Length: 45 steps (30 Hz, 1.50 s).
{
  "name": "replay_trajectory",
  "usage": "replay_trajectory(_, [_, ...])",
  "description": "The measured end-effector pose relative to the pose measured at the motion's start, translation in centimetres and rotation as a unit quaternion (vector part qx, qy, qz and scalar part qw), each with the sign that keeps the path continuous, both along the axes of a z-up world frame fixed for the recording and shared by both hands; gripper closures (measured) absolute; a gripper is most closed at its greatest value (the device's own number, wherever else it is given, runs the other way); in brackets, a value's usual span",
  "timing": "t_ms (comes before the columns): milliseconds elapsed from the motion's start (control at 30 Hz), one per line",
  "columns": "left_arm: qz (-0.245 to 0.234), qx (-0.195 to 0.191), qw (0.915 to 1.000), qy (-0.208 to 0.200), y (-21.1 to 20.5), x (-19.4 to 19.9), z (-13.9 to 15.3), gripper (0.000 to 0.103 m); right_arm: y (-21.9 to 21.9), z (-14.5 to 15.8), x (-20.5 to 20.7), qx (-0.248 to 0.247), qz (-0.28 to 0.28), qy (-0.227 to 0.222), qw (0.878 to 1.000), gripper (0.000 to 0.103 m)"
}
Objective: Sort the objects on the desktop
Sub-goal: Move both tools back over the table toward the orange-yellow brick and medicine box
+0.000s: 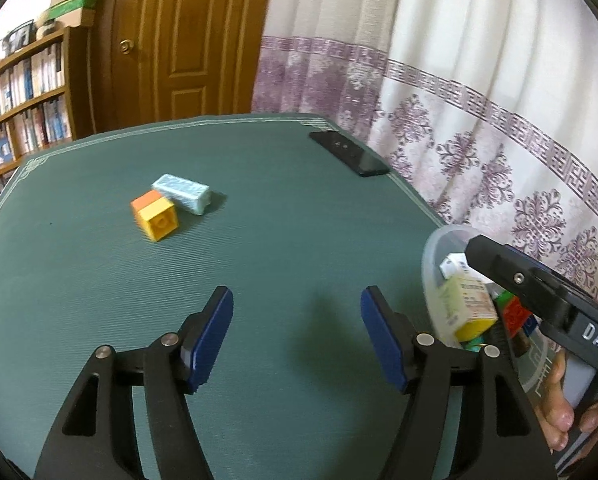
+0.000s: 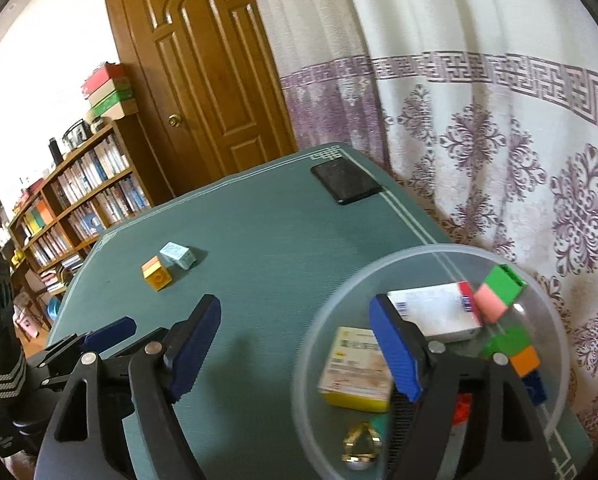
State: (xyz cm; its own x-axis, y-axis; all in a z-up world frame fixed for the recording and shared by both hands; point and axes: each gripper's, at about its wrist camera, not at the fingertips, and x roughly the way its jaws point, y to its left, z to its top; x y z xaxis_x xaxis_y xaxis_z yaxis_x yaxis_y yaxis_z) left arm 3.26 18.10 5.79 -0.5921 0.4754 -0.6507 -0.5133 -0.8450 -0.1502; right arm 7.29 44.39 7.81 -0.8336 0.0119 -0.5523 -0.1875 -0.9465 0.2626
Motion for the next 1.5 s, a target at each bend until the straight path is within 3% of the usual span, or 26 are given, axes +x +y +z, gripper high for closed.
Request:
replay_trajectory(600, [0.082,-0.018,0.9963,-0.02,-4.5,-6.3,-1.5,0.033,-5.1,-1.1,-4.4,0.017,0.055,-0.011,0.998,0.022])
replay_trajectory(1033, [0.114,-0.051,0.992,-0.022,-3.9,-11.4,-3.0,0.033,-6.4,-3.1,-7.3,0.006,0.073,-0.036,0.997,0.022])
replay_trajectory(1500, [0.129,-0.047,0.9902,-0.027,-3.2,-14.9,-3.7,0.033,-7.0,-4.5,-8.9,0.003,0.081,-0.057,0.995,0.022])
